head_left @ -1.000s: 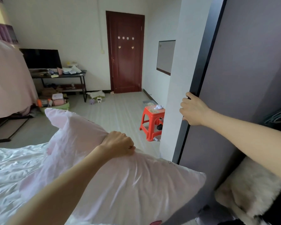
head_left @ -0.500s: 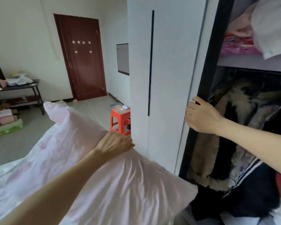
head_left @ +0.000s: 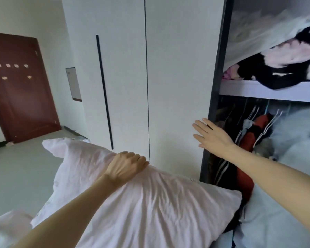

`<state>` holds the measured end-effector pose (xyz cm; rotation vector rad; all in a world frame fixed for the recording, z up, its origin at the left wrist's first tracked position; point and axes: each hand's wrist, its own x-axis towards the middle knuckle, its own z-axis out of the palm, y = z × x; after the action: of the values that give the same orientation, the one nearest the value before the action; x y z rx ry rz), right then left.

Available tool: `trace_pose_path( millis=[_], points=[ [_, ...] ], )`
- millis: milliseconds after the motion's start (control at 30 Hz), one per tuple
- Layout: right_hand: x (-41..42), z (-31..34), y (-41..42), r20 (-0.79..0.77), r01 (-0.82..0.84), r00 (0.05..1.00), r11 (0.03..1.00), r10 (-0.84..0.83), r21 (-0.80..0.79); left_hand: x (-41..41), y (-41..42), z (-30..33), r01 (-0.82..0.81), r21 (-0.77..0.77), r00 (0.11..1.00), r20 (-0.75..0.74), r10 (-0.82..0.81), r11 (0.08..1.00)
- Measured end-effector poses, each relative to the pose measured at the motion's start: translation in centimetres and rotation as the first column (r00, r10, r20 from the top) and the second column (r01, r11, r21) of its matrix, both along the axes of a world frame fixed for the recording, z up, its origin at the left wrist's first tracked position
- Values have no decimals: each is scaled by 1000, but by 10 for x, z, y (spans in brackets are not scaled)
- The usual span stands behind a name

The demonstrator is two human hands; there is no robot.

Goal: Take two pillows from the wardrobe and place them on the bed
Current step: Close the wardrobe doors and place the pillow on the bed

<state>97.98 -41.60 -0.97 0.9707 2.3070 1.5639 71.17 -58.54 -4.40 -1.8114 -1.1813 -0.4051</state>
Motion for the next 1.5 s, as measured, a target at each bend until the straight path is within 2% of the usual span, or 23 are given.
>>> trace_pose_path(
  millis=[133, 300, 467, 567, 667, 800, 867, 967, 1100, 1200, 1300, 1367, 1500],
  points=[
    [20, 0, 25, -40, 66, 997, 995, -69, -75, 23, 39, -2, 62, -17, 998, 14, -62, 998],
    [38, 8, 52, -140, 56, 987, 984, -80, -166, 44, 87, 2, 94, -86, 995, -3, -95, 992],
    [55, 17, 77, -184, 13, 981, 960, -67, -280, 60, 132, 7, 76, -201, 993, -72, -92, 977],
    [59, 21, 86, -218, -71, 976, 947, 1, -314, 66, 153, 14, 73, -224, 993, -77, -92, 972],
    [57, 27, 93, -311, -157, 949, 935, 53, -317, 69, 175, 26, 59, -199, 995, -68, -74, 978],
    [56, 23, 89, -465, -310, 869, 918, 168, -247, 74, 189, 21, 114, -281, 992, -24, -125, 953],
    [57, 14, 80, -523, -328, 832, 924, 184, -197, 74, 193, 13, 127, -347, 987, -45, -152, 929],
    [63, 9, 67, -625, -335, 755, 936, 199, -106, 77, 204, 15, 123, -309, 988, -50, -146, 943],
    [62, -2, 37, -748, -275, 652, 958, 123, -83, 76, 217, 6, 120, -448, 990, -13, -141, 886],
    [69, -21, 8, -859, -159, 512, 985, 27, -63, 79, 213, 0, 240, -426, 966, 16, -257, 873],
    [81, -30, -31, -911, 42, 406, 997, -69, -57, 86, 209, -1, 357, -378, 909, -69, -411, 854],
    [87, -39, -63, -937, 160, 334, 986, -101, -49, 89, 200, -3, 393, -368, 889, -84, -451, 842],
    [102, -58, -141, -987, 419, 157, 907, -39, 31, 105, 180, -35, 395, -507, 850, -115, -514, 766]
  ],
)
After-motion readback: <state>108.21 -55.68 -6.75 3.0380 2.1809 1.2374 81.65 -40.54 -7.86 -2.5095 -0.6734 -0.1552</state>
